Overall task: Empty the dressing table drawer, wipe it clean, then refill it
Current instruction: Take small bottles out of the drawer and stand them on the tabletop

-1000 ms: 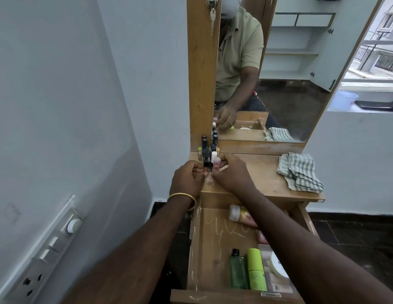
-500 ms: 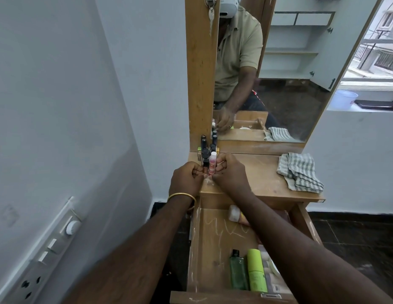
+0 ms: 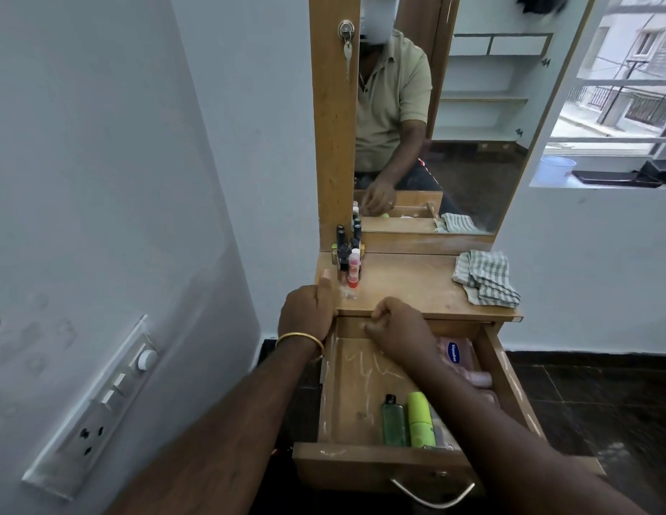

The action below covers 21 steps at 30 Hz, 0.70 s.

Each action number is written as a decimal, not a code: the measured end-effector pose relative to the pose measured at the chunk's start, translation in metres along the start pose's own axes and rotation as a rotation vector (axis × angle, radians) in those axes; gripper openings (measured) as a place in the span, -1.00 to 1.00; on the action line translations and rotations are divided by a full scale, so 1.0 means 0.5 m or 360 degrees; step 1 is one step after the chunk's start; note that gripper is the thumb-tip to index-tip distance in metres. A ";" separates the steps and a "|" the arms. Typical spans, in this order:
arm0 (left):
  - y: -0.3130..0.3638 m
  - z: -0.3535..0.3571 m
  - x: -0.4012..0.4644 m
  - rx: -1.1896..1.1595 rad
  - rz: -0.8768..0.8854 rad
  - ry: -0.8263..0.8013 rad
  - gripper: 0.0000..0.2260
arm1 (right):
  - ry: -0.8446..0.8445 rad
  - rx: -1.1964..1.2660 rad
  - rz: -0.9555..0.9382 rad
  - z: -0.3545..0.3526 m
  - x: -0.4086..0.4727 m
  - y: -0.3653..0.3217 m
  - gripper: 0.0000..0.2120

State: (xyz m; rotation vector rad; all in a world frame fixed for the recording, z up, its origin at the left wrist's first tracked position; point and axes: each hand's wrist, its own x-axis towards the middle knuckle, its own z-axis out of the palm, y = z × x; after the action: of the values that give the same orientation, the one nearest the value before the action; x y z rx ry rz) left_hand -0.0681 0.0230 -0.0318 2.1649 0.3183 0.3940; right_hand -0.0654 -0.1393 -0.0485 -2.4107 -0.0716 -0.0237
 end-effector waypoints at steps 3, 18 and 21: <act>-0.003 -0.009 -0.032 0.0013 -0.0005 -0.0068 -0.51 | -0.0430 -0.0657 -0.0075 0.008 -0.037 0.031 -0.81; -0.011 -0.019 -0.126 0.0010 0.0241 -0.0240 -0.70 | -0.0686 -0.1045 -0.0069 0.017 -0.086 0.074 -0.51; -0.022 -0.014 -0.129 0.0051 0.0277 -0.0245 -0.76 | -0.0629 -0.0922 -0.0045 0.019 -0.090 0.066 -0.52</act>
State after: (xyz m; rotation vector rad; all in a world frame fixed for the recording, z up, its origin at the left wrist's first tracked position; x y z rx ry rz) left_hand -0.1310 0.0108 -0.0478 2.2470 0.0508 0.3182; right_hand -0.1082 -0.1598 -0.0792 -2.9563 -0.3181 0.4811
